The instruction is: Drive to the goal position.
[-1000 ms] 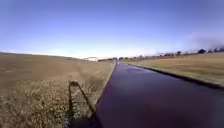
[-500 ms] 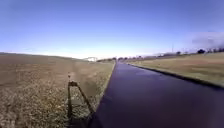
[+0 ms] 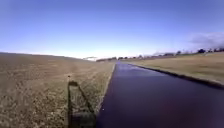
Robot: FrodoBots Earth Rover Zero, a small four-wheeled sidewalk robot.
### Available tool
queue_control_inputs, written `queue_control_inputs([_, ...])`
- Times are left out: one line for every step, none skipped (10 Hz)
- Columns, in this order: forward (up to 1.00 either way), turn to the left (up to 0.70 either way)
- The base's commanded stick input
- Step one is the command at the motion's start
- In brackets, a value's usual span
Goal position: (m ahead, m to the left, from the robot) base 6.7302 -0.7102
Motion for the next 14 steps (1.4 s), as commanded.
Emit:
queue_control_inputs([1.00, 0.00])
queue_control_inputs([1.00, 0.00])
queue_control_inputs([1.00, -0.07])
queue_control_inputs([1.00, -0.28])
queue_control_inputs([1.00, -0.40])
queue_control_inputs([1.00, -0.40])
queue_control_inputs([1.00, -0.40])
queue_control_inputs([1.00, -0.40])
queue_control_inputs([1.00, -0.40])
queue_control_inputs([1.00, -0.40])
queue_control_inputs([1.00, -0.39])
queue_control_inputs([1.00, 0.00])
queue_control_inputs([1.00, 0.00])
queue_control_inputs([1.00, 0.00])
